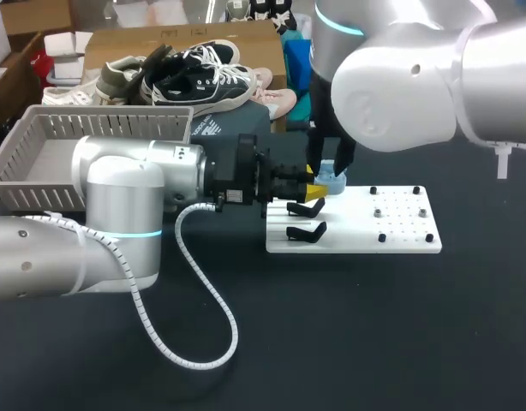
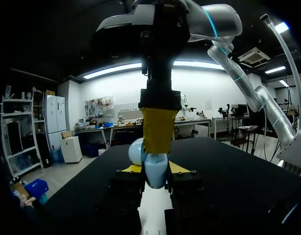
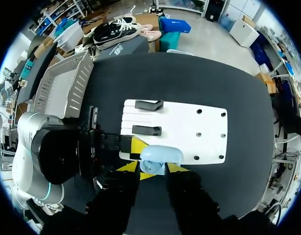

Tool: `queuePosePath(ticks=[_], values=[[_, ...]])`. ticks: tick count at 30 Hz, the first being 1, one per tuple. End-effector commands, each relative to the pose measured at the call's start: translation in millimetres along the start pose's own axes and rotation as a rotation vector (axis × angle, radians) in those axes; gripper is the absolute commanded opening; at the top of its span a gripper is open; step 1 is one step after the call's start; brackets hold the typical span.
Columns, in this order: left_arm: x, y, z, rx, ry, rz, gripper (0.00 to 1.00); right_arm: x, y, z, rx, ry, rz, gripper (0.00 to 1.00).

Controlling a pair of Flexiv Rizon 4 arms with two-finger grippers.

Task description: Pick up each earbud case from the left stands, insert the matching earbuds, close the lid, and place the case in the box.

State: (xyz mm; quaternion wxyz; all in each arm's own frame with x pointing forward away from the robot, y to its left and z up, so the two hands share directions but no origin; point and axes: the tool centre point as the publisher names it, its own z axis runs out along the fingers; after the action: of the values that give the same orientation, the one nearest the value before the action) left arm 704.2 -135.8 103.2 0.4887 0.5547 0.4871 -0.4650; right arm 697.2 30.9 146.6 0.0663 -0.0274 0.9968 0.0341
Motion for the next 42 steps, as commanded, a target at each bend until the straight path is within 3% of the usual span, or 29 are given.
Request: queuePosePath(ticks=[1, 12, 13, 14, 15, 32, 42], values=[[-0.2, -1.8, 0, -0.005, 0.000, 0.001, 0.00, 0, 1, -1, 0.003, -0.004, 0.001, 0.43], [-0.2, -1.8, 0, -0.005, 0.000, 0.001, 0.00, 3, -5, -29, -0.035, -0.039, 0.031, 0.50], [-0.2, -1.8, 0, -0.005, 0.000, 0.001, 0.00, 1, -9, -31, -0.029, -0.049, 0.048, 0.64], [-0.2, -1.8, 0, -0.005, 0.000, 0.001, 0.00, -1, -12, -32, -0.026, -0.055, 0.059, 0.89], [-0.2, -1.8, 0, -0.005, 0.000, 0.001, 0.00, -3, -16, -33, -0.023, -0.059, 0.072, 1.00], [-0.2, -1.8, 0, -0.005, 0.000, 0.001, 0.00, -30, -47, -6, 0.059, -0.080, 0.226, 1.00], [-0.2, -1.8, 0, -0.005, 0.000, 0.001, 0.00, -21, -56, 1, 0.077, -0.055, 0.245, 1.00]])
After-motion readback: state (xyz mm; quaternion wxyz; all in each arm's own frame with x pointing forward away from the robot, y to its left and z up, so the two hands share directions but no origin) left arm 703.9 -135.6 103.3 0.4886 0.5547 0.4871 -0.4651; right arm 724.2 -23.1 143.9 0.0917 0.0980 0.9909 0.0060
